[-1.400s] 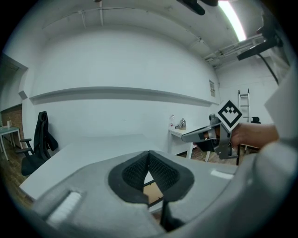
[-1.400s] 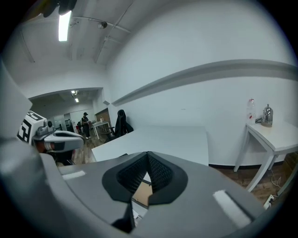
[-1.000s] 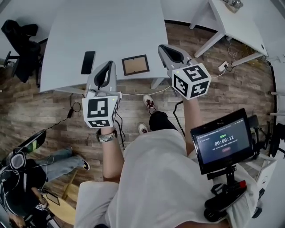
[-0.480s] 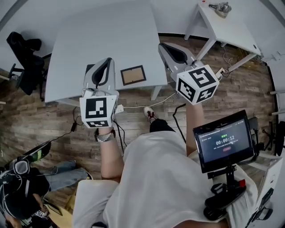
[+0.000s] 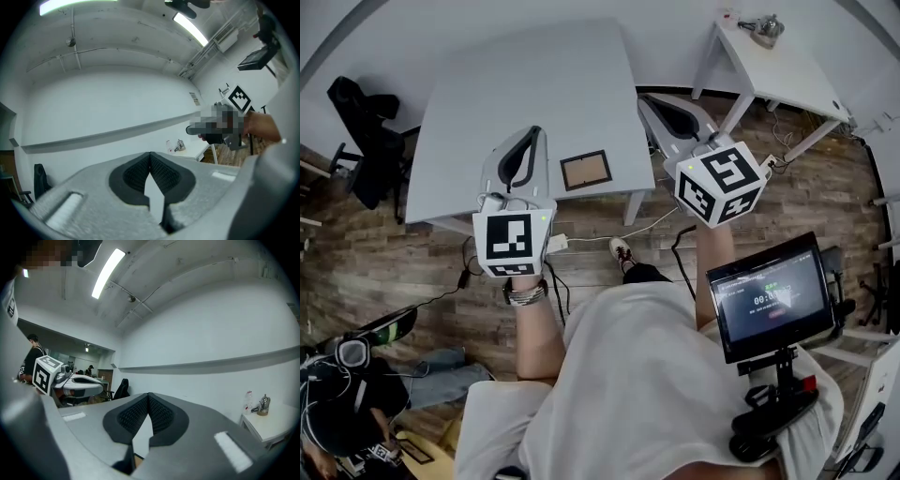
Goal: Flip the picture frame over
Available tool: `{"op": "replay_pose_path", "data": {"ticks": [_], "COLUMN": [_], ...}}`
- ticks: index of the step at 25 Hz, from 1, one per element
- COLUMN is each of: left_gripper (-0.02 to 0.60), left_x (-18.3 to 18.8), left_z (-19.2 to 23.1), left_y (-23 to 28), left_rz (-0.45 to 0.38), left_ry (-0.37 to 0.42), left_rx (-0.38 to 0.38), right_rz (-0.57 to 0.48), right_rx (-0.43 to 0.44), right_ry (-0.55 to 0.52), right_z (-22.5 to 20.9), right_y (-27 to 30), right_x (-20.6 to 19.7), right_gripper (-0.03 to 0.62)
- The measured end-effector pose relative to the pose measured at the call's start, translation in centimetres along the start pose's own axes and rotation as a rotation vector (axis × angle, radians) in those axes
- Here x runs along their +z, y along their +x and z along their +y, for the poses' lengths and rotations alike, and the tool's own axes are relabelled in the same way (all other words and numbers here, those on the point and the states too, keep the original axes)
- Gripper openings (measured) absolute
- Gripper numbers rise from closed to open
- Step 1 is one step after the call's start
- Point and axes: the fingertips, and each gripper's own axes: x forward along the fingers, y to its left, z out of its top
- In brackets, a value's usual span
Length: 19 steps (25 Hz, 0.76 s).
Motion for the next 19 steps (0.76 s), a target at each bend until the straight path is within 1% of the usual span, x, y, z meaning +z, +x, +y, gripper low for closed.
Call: {"op": "replay_pose_path", "data": {"ticks": [4,9,14,19], "left_gripper": [0.003,0.003,0.003,0.003], "left_x": [1.0,3.6,3.8,4.8], "left_z": [-0.2,-2.5,-2.6,-3.0], "left_y": [-0.6,-2.2,-2.4,-3.5], "left_rz": [-0.006,-0.031,-0.039,-0.049], "left_ry": [0.008,0.023,0.026,0.032], "left_rx": [0.009,0.007,-0.001,-0.004], "right_rz": [-0.006,-0.024,-0.024,-0.018], "right_rx": [0.007,-0.001,-0.009,0.000], "right_ry": [-0.007,-0.020,-0.026,-0.034], "right_z": [0.3,0.5,0.7,1.7], "right_y": [-0.7,-4.0,-4.3,-5.1], "right_x": [0.7,2.2,2.2,2.9], "right_gripper": [0.002,0.003,0.002,0.002]}}
